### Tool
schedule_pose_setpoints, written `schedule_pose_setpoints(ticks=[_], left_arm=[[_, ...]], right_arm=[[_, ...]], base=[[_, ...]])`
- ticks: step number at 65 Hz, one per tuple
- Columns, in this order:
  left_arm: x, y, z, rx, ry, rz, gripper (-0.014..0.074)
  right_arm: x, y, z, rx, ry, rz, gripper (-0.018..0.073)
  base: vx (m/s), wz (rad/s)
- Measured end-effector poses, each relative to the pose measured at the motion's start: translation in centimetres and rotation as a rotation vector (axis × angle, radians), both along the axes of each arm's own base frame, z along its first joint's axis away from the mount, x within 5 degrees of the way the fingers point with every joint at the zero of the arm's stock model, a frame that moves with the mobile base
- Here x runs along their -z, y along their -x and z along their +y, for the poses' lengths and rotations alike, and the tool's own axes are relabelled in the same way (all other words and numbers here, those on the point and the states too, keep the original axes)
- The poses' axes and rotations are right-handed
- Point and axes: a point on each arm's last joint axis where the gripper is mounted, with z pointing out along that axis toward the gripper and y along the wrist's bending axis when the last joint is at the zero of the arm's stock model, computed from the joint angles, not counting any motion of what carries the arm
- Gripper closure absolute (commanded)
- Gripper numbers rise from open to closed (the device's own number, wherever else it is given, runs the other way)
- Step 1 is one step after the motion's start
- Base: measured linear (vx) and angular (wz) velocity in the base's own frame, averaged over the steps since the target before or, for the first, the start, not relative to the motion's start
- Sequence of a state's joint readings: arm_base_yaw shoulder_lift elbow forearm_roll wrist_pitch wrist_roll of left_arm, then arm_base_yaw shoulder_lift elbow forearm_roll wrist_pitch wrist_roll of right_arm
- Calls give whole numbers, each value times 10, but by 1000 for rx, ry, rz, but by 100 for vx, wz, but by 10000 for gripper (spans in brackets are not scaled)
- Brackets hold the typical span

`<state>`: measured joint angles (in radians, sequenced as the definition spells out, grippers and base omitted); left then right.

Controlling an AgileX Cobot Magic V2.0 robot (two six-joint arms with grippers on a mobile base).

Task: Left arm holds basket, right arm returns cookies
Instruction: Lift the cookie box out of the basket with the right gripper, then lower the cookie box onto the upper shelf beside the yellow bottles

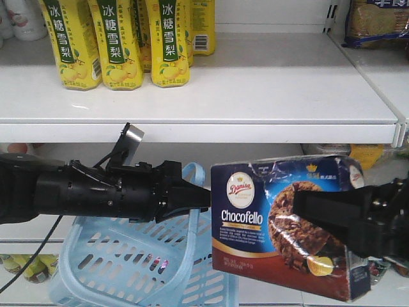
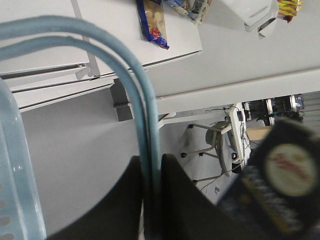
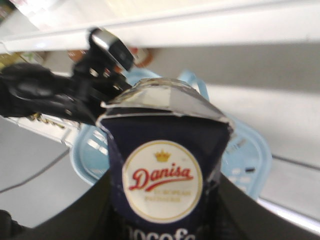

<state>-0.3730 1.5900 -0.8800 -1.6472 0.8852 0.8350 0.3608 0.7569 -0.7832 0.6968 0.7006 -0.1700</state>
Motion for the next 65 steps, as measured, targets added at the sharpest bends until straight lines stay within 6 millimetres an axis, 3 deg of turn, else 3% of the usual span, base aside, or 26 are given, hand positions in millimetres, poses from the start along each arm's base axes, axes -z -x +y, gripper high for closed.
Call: schedule_pose_setpoints(ticks=[21, 32, 48, 65], left_arm=[[0, 0, 0, 0, 0, 0, 599], [0, 0, 0, -1, 1, 0, 599], [0, 0, 0, -1, 1, 0, 599], [0, 0, 0, -1, 1, 0, 599]], right_arm=[[-65, 11, -18, 124, 29, -203, 385], [-83, -1, -29, 263, 88, -327, 385], [-78, -52, -22, 361, 190, -432, 385], [-46, -117, -12, 405, 304, -395, 385]], base=[[0, 0], [0, 0], [0, 0], [0, 0]])
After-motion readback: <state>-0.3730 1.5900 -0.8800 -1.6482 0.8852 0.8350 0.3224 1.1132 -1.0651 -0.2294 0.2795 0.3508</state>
